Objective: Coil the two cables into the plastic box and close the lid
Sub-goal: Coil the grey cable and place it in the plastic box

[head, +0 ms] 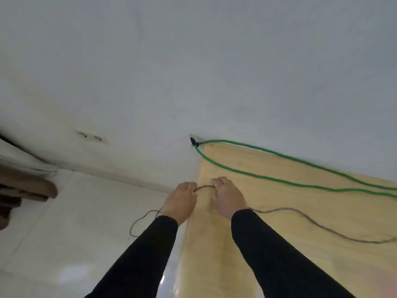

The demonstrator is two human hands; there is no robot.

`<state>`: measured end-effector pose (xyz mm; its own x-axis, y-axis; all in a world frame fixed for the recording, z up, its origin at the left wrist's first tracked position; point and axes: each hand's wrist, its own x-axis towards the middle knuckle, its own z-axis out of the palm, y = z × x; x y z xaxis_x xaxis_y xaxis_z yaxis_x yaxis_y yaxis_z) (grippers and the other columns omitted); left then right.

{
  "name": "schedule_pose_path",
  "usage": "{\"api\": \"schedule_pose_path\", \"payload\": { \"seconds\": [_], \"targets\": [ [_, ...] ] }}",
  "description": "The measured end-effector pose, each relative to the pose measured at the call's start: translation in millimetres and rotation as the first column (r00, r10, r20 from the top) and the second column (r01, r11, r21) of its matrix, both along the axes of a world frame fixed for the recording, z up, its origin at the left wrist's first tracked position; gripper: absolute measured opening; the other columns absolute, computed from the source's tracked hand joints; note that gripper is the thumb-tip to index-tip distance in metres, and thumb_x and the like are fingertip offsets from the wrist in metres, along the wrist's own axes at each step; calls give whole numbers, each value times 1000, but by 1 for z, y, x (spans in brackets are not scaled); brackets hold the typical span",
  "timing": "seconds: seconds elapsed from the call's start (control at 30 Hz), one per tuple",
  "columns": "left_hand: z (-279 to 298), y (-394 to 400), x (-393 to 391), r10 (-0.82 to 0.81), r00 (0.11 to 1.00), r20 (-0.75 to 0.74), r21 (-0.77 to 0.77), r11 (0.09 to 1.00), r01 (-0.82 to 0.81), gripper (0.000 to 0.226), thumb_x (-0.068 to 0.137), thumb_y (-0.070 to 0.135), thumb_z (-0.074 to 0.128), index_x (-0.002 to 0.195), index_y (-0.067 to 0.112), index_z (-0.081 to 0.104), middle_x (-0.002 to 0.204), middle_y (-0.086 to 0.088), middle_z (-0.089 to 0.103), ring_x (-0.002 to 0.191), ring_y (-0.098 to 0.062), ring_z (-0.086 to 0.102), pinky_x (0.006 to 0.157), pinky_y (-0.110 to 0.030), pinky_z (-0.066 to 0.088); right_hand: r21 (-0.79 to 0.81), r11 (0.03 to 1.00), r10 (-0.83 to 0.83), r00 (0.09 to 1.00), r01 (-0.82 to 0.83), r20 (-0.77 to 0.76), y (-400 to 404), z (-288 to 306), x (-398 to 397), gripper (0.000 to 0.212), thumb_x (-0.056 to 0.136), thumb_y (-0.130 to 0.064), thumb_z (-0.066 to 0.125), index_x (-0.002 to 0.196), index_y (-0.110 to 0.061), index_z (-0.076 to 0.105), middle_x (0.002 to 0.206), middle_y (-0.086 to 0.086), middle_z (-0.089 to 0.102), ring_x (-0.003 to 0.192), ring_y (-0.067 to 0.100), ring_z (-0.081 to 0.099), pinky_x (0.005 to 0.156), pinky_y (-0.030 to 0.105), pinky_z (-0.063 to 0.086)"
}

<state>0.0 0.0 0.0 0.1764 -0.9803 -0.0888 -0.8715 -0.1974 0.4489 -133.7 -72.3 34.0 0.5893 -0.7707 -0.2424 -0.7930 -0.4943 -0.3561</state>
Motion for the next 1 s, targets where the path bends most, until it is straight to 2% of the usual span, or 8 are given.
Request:
{"api": "schedule_pose_path", "payload": {
  "seconds": [0.1,0.2,0.27,0.37,0.43,0.6,0.7,1.0],
  "targets": [
    [-12,-10,6,-8,999,-32,-51,999,6,20,87,9,59,107,5,62,100,-8,62,89,-28,61,73,-38,54,-34,999,-29,1000,29,-9,-4,-7,8,38,92,-12,42,130,-11,45,125,7,50,118,23,44,96,33,40],
    [-19,-18,16,-112,993,48,19,994,111,25,58,-1,78,76,11,65,78,-3,63,64,-20,56,50,-29,52,-25,998,-51,999,51,-1,-9,-12,10,34,90,-4,44,122,-12,54,112,9,54,109,26,49,89,33,43],
    [-5,-26,23,-120,992,29,14,993,119,29,50,-5,78,68,12,62,70,-2,59,60,-19,54,49,-26,48,-25,997,-67,995,69,72,-14,-8,11,33,90,-3,44,120,-12,56,107,9,54,101,26,53,85,33,46],
    [27,-38,26,-50,996,-69,-142,989,39,13,82,5,62,95,5,60,95,-7,60,83,-25,57,68,-29,46,-47,992,-103,975,114,196,-23,13,14,30,95,-10,42,121,-15,56,104,10,57,90,27,58,79,34,47],
    [51,-47,29,20,991,-136,-236,970,-51,23,97,15,41,111,4,54,109,-10,57,97,-27,55,79,-34,44,-70,988,-111,949,137,296,-31,34,14,29,96,-15,40,120,-17,57,99,11,61,86,28,58,77,36,48],
    [111,-75,33,-48,911,-410,-346,932,-107,19,96,27,45,85,14,54,70,-1,56,64,-20,54,59,-29,44,-120,966,-139,850,230,508,-49,97,0,27,96,-17,44,118,-19,60,101,6,67,91,17,59,79,17,41],
    [141,-85,20,-70,829,-554,-350,924,-155,19,94,28,51,79,19,56,64,-3,53,61,-21,53,68,-42,53,-151,946,-143,790,285,596,-59,134,-17,26,96,-18,45,114,-23,63,93,4,66,84,14,57,71,7,38],
    [213,-94,-81,-227,502,-835,-390,887,-247,26,99,23,39,102,25,65,57,10,44,53,-8,44,65,-28,49,-121,931,-117,597,344,794,-101,226,-90,23,94,-20,50,109,-26,66,97,-10,65,88,-10,55,74,0,38]
  ]
}}
